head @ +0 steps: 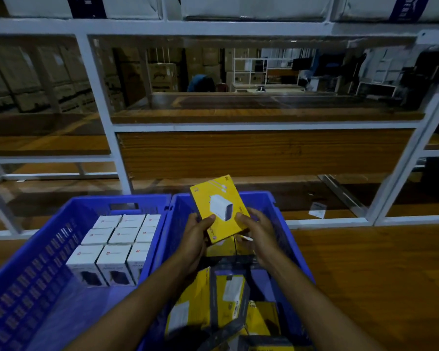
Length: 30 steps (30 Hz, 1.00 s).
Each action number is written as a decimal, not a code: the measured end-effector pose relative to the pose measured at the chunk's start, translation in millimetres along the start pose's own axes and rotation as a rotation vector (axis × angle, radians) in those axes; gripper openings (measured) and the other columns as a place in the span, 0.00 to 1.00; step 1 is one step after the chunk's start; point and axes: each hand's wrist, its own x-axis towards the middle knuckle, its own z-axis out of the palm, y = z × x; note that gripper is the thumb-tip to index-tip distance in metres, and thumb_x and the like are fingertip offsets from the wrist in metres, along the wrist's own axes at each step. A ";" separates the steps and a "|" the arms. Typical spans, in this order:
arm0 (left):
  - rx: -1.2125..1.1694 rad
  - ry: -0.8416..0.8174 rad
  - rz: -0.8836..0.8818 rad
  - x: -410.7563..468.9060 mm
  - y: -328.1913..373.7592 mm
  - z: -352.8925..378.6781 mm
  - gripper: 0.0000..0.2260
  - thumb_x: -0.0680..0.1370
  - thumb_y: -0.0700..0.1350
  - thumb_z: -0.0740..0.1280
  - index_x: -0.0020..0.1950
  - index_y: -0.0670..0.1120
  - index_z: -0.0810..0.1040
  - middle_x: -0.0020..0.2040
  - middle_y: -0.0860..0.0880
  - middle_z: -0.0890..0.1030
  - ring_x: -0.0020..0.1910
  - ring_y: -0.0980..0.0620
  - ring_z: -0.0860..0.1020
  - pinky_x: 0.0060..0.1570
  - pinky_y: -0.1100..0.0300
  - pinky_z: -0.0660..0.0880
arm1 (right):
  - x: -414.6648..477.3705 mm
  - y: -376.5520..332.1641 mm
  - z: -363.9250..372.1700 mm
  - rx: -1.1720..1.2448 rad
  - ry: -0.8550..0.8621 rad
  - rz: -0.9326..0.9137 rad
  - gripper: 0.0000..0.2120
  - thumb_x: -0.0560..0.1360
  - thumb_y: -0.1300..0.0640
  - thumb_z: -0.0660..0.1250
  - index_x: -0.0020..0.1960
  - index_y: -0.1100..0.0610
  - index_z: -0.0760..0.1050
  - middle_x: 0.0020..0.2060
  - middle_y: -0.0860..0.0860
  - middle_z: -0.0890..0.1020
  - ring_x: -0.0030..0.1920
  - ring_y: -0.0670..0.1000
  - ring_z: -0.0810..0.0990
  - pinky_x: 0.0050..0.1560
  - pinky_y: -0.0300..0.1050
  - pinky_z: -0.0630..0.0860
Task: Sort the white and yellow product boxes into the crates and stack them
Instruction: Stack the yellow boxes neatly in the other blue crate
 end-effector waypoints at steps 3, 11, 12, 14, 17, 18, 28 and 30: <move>0.006 -0.008 0.047 3.5 1.1 -2.3 0.14 0.80 0.41 0.65 0.65 0.41 0.69 0.60 0.41 0.80 0.53 0.42 0.82 0.50 0.43 0.80 | -1.4 2.7 -0.1 0.008 0.049 -0.107 0.08 0.78 0.58 0.68 0.56 0.49 0.78 0.50 0.52 0.83 0.46 0.53 0.81 0.42 0.49 0.77; -0.067 0.022 0.090 8.2 10.1 -13.8 0.07 0.80 0.46 0.65 0.53 0.45 0.80 0.49 0.42 0.83 0.47 0.44 0.82 0.43 0.50 0.80 | 14.9 -6.8 -23.0 -0.055 0.100 -0.257 0.14 0.77 0.59 0.70 0.62 0.54 0.78 0.51 0.58 0.84 0.47 0.56 0.84 0.47 0.53 0.80; 0.001 -0.017 0.095 4.9 10.3 -12.2 0.07 0.80 0.46 0.65 0.54 0.45 0.81 0.49 0.43 0.84 0.46 0.44 0.83 0.42 0.50 0.80 | 16.3 -8.2 -25.6 -0.038 0.103 -0.243 0.15 0.76 0.59 0.71 0.63 0.54 0.77 0.50 0.58 0.85 0.47 0.57 0.84 0.48 0.54 0.81; 0.109 -0.092 0.096 1.2 7.0 -10.5 0.08 0.79 0.44 0.66 0.56 0.44 0.81 0.51 0.43 0.85 0.48 0.44 0.84 0.43 0.51 0.80 | 16.3 -12.1 -30.4 0.002 0.117 -0.216 0.18 0.75 0.59 0.72 0.65 0.54 0.77 0.47 0.55 0.86 0.48 0.58 0.84 0.51 0.56 0.80; 0.199 -0.196 0.065 -2.8 4.1 -6.9 0.11 0.78 0.42 0.68 0.61 0.44 0.79 0.55 0.44 0.85 0.52 0.44 0.83 0.47 0.52 0.81 | 16.6 -16.2 -36.5 -0.025 0.127 -0.212 0.19 0.74 0.55 0.74 0.64 0.52 0.78 0.53 0.52 0.84 0.55 0.54 0.82 0.58 0.54 0.78; 0.195 -0.206 0.057 -3.3 2.7 -5.0 0.13 0.78 0.42 0.68 0.62 0.45 0.78 0.56 0.44 0.84 0.52 0.44 0.83 0.47 0.52 0.81 | 16.5 -16.6 -37.1 -0.023 0.133 -0.207 0.19 0.72 0.53 0.74 0.62 0.52 0.79 0.56 0.54 0.83 0.56 0.55 0.82 0.57 0.53 0.78; -0.167 0.011 0.038 11.6 1.3 -14.9 0.19 0.78 0.35 0.67 0.69 0.42 0.73 0.62 0.41 0.81 0.58 0.39 0.81 0.49 0.43 0.81 | 0.4 -2.5 -14.9 -0.011 -0.198 0.209 0.14 0.81 0.55 0.64 0.65 0.55 0.74 0.59 0.59 0.82 0.56 0.62 0.83 0.55 0.55 0.80; -0.109 0.010 0.079 10.3 1.3 -12.1 0.19 0.77 0.36 0.68 0.68 0.42 0.73 0.61 0.41 0.81 0.57 0.39 0.81 0.50 0.42 0.81 | 1.9 5.2 -6.3 -0.006 -0.244 0.208 0.14 0.81 0.60 0.62 0.66 0.56 0.73 0.60 0.59 0.82 0.56 0.62 0.84 0.51 0.54 0.82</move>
